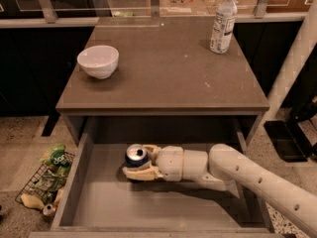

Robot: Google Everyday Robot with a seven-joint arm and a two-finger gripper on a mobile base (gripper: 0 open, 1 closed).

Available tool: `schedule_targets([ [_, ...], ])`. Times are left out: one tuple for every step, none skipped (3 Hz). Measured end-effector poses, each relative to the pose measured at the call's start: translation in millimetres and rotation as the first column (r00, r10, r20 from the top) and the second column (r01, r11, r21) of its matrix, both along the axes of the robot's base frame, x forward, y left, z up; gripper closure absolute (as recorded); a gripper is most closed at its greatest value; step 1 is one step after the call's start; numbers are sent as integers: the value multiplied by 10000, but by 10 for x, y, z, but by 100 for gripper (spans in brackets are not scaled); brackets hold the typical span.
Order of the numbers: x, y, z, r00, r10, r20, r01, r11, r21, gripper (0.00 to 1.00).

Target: Place pepsi can into top drawer

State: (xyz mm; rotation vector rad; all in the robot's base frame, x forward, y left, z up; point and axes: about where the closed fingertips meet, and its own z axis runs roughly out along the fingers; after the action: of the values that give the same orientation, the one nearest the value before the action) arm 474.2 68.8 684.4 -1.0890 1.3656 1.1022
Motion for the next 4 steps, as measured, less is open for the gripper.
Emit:
schedule_targets([
  [-23, -55, -40, 9997, -203, 122, 207, 9993, -311, 98],
  [-29, -35, -35, 9998, -155, 119, 159, 9995, -287, 75],
  [-35, -20, -31, 9999, -122, 122, 125, 9995, -283, 53],
  [-42, -3, -27, 9999, -85, 126, 88, 9996, -277, 28],
])
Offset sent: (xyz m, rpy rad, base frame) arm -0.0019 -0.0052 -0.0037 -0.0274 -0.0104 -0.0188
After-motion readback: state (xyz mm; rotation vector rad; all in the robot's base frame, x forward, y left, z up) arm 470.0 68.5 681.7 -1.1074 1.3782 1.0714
